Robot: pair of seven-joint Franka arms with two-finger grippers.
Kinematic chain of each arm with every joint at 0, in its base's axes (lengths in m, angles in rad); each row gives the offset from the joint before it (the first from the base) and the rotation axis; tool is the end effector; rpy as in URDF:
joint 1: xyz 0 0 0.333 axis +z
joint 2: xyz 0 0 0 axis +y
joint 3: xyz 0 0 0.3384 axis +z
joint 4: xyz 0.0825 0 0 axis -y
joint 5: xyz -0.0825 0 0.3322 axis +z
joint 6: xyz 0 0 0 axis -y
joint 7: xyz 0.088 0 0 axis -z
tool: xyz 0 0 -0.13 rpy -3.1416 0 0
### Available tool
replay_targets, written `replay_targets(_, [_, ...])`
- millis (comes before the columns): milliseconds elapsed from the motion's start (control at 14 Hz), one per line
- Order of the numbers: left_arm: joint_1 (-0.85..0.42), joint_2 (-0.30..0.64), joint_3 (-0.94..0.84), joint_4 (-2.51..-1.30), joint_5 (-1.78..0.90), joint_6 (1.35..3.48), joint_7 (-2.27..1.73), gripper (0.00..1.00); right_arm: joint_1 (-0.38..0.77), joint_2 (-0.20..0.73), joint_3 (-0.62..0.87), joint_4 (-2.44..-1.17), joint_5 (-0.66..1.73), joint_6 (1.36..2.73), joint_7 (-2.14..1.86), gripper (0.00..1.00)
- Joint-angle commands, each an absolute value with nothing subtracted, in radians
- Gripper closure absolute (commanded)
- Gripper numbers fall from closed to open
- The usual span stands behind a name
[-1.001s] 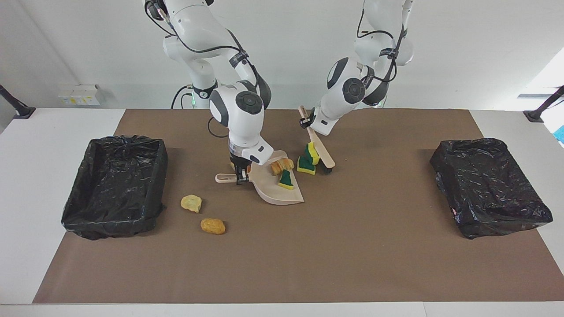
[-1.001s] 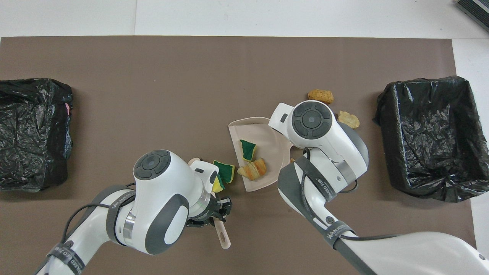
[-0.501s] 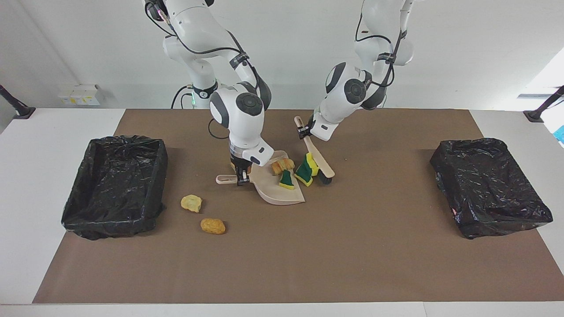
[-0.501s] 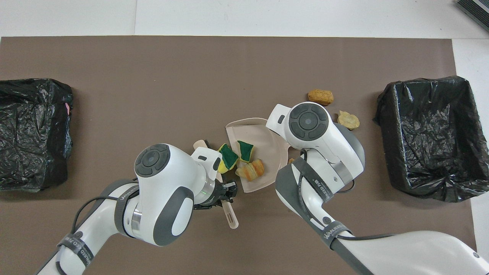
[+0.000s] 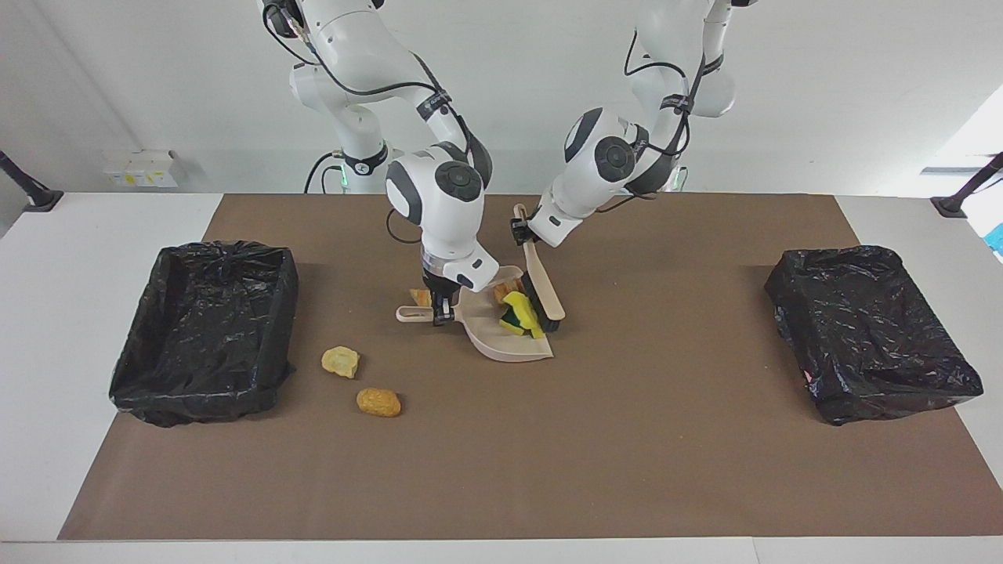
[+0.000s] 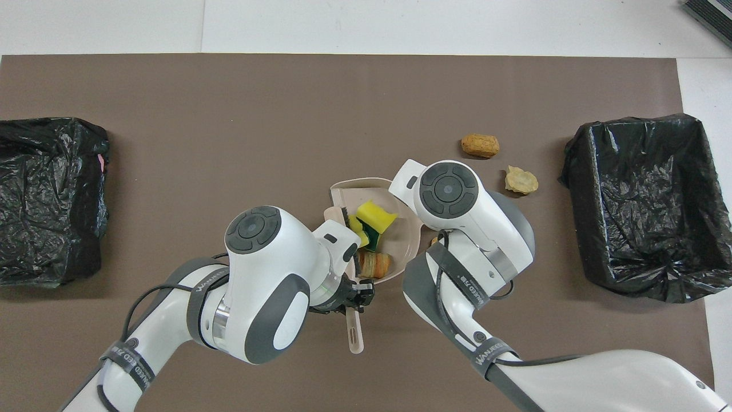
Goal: Sweep and dump trash in bin
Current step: 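Sweep the remaining sponge pieces into the dustpan with the left gripper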
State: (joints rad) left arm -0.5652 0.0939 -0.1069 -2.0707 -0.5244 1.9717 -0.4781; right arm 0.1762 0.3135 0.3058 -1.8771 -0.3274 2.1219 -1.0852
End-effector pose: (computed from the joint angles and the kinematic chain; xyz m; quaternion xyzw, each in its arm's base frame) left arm 0.3678 -0.3460 0.4104 0.9676 0.0298 -0.2049 0.1445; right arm 0.5302 0.2400 0.3765 0.6440 0.7593 -0.0494 0.0792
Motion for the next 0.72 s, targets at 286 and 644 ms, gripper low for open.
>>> replay_targets(286, [-0.445, 0.048, -0.089, -1.937, -0.466, 1.615, -0.353, 1.0, 0.155, 0.316, 0.314, -1.875, -0.302, 2.125, -1.057, 1.0])
replay_targets(644, [-0.436, 0.023, -0.081, -1.937, -0.433, 1.609, -0.338, 1.0, 0.124, 0.308, 0.314, -1.875, -0.247, 2.121, -1.068, 1.0])
